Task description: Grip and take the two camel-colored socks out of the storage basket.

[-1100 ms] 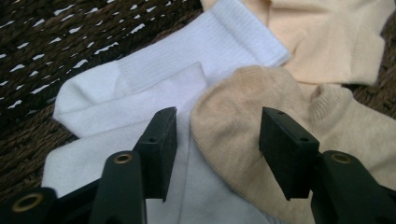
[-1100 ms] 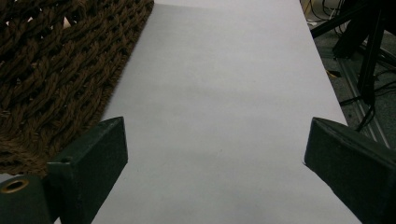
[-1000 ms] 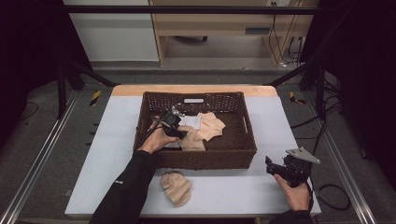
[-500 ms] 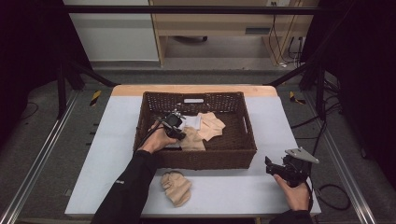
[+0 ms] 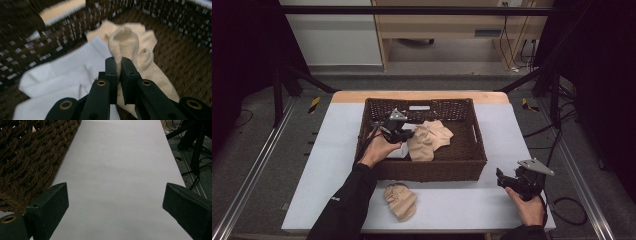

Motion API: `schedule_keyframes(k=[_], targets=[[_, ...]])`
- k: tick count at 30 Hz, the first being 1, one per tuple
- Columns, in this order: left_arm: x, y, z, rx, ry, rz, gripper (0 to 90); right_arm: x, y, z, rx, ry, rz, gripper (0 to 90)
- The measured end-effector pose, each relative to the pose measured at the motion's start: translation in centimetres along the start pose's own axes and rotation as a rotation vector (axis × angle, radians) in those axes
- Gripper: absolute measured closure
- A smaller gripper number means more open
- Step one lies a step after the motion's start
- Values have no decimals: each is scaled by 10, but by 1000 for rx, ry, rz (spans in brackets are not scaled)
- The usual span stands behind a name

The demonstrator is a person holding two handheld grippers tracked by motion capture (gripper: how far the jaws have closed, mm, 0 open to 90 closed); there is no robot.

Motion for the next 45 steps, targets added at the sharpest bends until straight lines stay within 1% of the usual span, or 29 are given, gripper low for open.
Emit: schedule_keyframes(k=[1, 2, 3, 5, 6, 8, 10, 11, 14, 15, 16, 17, 18, 19, 20, 23, 24, 25, 27, 29, 30, 31, 32, 33, 34, 36, 39, 43, 45], targets=[[-1, 2, -4, -33, 3, -6, 846, 0, 0, 0, 0, 0, -1, 67], [-1, 2, -4, -33, 3, -6, 847, 0, 0, 0, 0, 0, -1, 67], [-3, 6, -11, -83, 11, -3, 848, -1, 0, 0, -3, -1, -1, 67], [-6, 10, -20, -137, 10, -16, 848, -1, 0, 0, -1, -2, -1, 67], [-7, 12, -24, -157, 19, -11, 848, -1, 0, 0, -2, -2, -2, 67], [-9, 16, -33, -199, 21, -30, 849, -1, 0, -1, -2, -2, 3, 67], [-11, 19, -41, -226, 17, -55, 848, -1, 0, -1, -2, 0, 3, 67], [-13, 20, -45, -242, 31, -58, 848, -1, 0, -1, -3, -1, 3, 67], [-16, 24, -57, -288, 46, -65, 849, -2, 0, -1, -9, -1, -1, 67], [-16, 24, -57, -288, 46, -65, 849, -2, 0, -1, -9, -1, -1, 67], [-19, 28, -65, -320, 46, -73, 849, -2, 0, 0, -6, 2, 10, 67], [-20, 30, -69, -334, 52, -70, 849, -2, -1, 1, -3, -1, 8, 67], [-20, 30, -69, -334, 52, -70, 850, -2, -1, 1, -3, -1, 8, 67], [-23, 32, -78, -360, 49, -75, 849, -1, -2, 1, 9, -1, 16, 67], [-24, 34, -82, -377, 46, -81, 850, -1, -2, 1, 6, 2, 15, 67], [-31, 35, -94, -420, 49, -66, 850, -1, -1, 0, 5, 3, 13, 67], [-31, 35, -94, -420, 49, -66, 850, -1, -1, 0, 5, 3, 13, 67], [-36, 36, -103, -436, 50, -46, 850, -2, -1, -1, -6, 5, 17, 67], [-41, 35, -113, -462, 37, -45, 850, -3, -1, 0, -1, 1, 18, 67], [-46, 35, -122, -486, 40, -37, 850, -3, -1, -1, -3, 3, 21, 67], [-48, 36, -126, -488, 35, -32, 850, -3, -1, -1, -5, 0, 18, 67], [-48, 36, -126, -488, 35, -32, 850, -3, -1, -1, -3, 0, 18, 67], [-53, 36, -135, -507, 29, -30, 850, -3, 0, -1, -4, 2, 18, 67], [-55, 36, -140, -517, 18, -34, 850, -3, 0, -1, -7, 2, 16, 67], [-55, 36, -140, -517, 18, -34, 850, -3, 0, -1, -7, 2, 18, 68], [-63, 33, -150, -534, 3, -27, 850, -3, -1, -2, -10, 2, 18, 68], [-70, 29, -157, -545, -9, -22, 850, -3, 0, -4, -13, 2, 22, 68], [-77, 21, -169, -566, -9, -18, 850, -3, 0, -6, -23, 2, 21, 68], [-80, 15, -174, -578, -17, -24, 849, -3, 0, -6, -24, 3, 23, 68]])
Point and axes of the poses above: each handheld gripper's, and its own axes: z roughly forward along the jaws, y roughly out of its top, x roughly to its left, the point moved 1 cm from there along z, roughly forward along the jaws, and after that the axes turned 5 degrees about z, right-handed, at the moved point
